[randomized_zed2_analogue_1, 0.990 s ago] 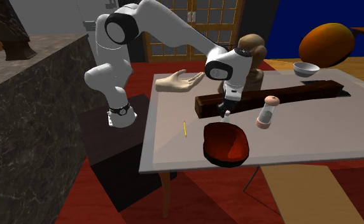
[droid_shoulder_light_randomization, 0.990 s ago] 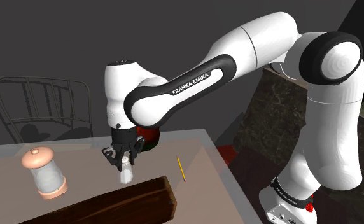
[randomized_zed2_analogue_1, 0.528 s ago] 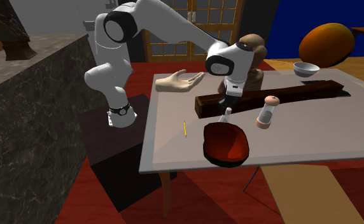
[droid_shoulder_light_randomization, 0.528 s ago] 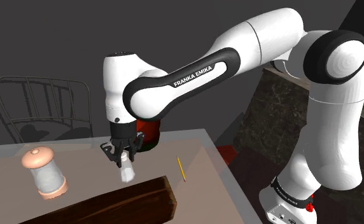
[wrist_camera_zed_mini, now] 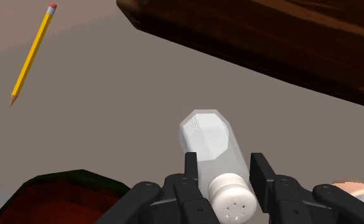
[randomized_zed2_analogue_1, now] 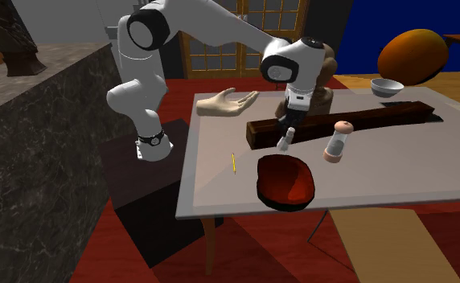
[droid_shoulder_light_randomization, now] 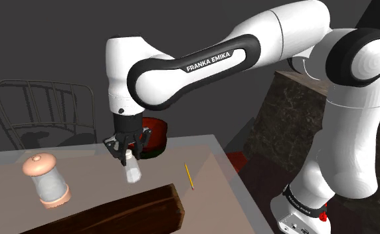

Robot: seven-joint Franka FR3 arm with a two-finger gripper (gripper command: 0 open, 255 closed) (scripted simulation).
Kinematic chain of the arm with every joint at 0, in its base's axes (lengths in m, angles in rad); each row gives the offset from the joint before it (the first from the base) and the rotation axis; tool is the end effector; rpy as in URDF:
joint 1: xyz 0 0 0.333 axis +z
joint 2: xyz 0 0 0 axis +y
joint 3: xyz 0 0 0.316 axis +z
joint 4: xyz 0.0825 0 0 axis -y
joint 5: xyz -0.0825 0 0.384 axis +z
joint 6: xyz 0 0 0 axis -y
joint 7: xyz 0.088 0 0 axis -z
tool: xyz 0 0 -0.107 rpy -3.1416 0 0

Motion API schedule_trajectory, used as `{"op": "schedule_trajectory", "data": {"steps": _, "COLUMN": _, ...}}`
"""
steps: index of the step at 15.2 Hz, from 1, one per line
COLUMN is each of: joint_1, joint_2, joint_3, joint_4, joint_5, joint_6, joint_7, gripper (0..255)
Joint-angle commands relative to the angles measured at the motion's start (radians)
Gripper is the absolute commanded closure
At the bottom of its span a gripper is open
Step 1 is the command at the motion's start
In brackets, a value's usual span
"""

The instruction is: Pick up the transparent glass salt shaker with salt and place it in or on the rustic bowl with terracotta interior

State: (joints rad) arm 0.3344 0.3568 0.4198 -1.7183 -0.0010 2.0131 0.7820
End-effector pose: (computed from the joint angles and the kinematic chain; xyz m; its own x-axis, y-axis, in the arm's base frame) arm 0.4850 0.4229 0.3926 0.9914 -0.0435 -0.1230 -0.0533 -0.9956 -0.0772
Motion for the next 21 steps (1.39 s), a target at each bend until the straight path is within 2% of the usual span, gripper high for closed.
{"op": "schedule_trajectory", "data": {"steps": 1, "joint_1": -0.001, "joint_2": -0.011, "joint_3": 0.002, "joint_4": 0.011, "joint_5": 0.004, "joint_6": -0.022, "joint_7": 0.0, "gripper": 255}}
{"op": "schedule_trajectory", "data": {"steps": 20, "joint_1": -0.001, "joint_2": -0.056, "joint_3": 0.012, "joint_4": 0.203, "joint_5": 0.02, "joint_6": -0.254, "joint_7": 0.013, "gripper": 255}}
{"op": "schedule_trajectory", "data": {"steps": 21, "joint_1": -0.014, "joint_2": -0.055, "joint_3": 0.005, "joint_4": 0.212, "joint_5": 0.021, "joint_6": -0.265, "joint_7": -0.007, "gripper": 255}}
